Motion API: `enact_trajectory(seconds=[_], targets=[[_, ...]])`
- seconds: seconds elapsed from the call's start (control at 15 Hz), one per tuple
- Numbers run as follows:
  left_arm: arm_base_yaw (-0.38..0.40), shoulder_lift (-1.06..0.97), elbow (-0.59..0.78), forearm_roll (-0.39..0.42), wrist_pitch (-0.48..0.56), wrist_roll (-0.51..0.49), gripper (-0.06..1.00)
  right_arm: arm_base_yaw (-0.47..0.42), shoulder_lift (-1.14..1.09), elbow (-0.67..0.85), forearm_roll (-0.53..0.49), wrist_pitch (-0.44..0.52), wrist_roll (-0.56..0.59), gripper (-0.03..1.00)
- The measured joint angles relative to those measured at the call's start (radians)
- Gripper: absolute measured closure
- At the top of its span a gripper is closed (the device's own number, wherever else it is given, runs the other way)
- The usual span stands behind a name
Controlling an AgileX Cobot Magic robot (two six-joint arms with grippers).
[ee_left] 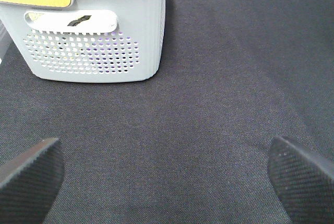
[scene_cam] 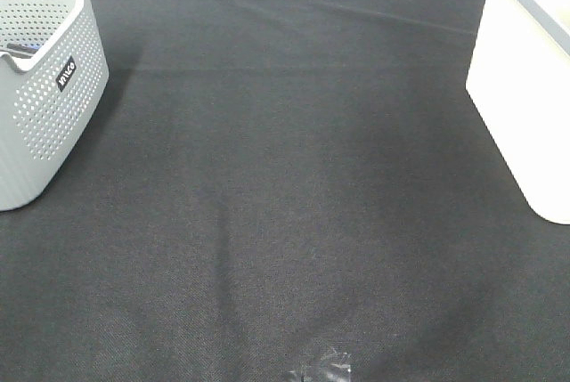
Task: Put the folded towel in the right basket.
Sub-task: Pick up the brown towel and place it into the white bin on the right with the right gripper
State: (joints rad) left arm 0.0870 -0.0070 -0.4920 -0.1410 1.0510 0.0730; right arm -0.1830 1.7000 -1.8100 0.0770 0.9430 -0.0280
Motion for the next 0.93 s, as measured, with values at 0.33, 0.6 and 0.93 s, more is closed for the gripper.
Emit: enact_trajectory(seconds=[0.33,0.6,0.93], targets=[[0.000,0.000,0.000,0.000,0.000,0.000,-0.05,-0.030,0.190,0.001,-0.057,-0.153,0.033,0.79],[0.000,0.000,0.000,0.000,0.000,0.000,-0.05,-0.030,0.223,0.001,-0.100,-0.166,0.037,0.79],[0.000,0.000,0.000,0.000,0.000,0.000,-0.05,-0.030,0.223,0.001,-0.098,-0.176,0.037,0.25]])
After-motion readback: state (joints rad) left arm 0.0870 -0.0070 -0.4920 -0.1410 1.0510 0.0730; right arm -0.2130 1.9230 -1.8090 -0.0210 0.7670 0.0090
